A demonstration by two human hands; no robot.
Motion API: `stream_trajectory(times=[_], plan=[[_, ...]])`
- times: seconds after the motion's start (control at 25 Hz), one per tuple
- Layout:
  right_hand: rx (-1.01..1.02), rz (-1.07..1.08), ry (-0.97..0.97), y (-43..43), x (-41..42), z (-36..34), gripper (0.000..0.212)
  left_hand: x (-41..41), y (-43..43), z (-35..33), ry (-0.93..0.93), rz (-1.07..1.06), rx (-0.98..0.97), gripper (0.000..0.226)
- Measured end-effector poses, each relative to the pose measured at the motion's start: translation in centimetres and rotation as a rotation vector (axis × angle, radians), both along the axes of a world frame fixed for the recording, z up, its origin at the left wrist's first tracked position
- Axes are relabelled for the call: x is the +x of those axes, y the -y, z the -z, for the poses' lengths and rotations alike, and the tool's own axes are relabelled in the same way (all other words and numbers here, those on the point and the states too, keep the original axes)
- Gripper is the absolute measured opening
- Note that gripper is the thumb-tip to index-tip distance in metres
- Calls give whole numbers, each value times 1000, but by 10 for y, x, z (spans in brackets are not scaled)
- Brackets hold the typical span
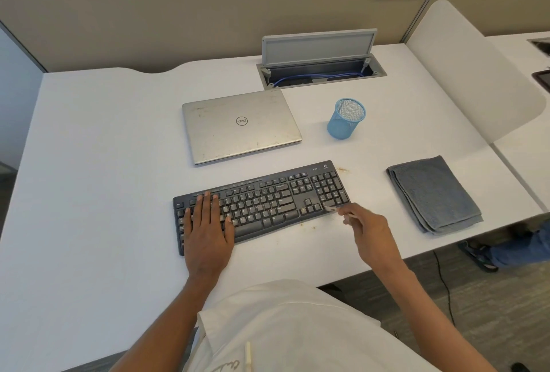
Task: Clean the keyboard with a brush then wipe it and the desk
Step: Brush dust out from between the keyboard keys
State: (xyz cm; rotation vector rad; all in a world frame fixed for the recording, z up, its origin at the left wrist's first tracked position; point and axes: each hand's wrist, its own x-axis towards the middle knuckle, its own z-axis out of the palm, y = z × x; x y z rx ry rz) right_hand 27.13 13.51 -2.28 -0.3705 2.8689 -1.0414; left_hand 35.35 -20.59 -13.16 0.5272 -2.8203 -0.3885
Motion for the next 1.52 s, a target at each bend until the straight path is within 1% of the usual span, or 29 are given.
stream_trajectory(times=[0.12, 0.2, 0.32, 0.44, 0.52, 0.64, 0.68, 0.76, 0.88, 0.92, 1.0, 1.08, 1.16, 1.28, 1.52], plan=[[170, 79, -1, -13, -11, 3, 39, 0, 0, 1, 1, 3, 5, 62], [240, 52, 18, -13, -10, 12, 45, 0, 0, 1, 3, 7, 4, 62], [215, -68, 25, -2, -2, 21, 40, -1, 1, 1, 7, 0, 9, 61], [70, -129, 19, 7, 1, 8, 33, -1, 0, 0, 7, 0, 4, 62], [43, -79, -10, 3, -4, 1, 33, -1, 0, 0, 8, 0, 7, 61], [166, 51, -27, -12, -13, 3, 35, -1, 0, 0, 12, 0, 8, 61], [185, 55, -17, -13, -14, 4, 36, -1, 0, 0, 13, 2, 11, 61], [138, -5, 33, -6, -11, 7, 35, -1, 0, 1, 10, 1, 5, 61], [-3, -86, 127, 7, -7, -1, 29, -1, 0, -1, 2, 0, 7, 61], [-47, -53, 123, 8, -12, -8, 28, -1, -1, -1, 1, 0, 5, 61], [-166, 105, 71, 7, -32, -22, 26, -1, -1, -1, 3, -4, 1, 61], [-244, 249, 16, 6, -61, -32, 23, -1, -1, -2, 3, -1, -2, 61], [-282, 314, 2, 10, -88, -36, 21, -2, -1, -2, -6, 5, -6, 61], [-317, 314, 23, 20, -115, -30, 25, -1, -1, -3, -13, -1, -4, 60], [-247, 241, 81, 22, -135, -15, 24, -1, -1, -3, -7, 1, -2, 62]])
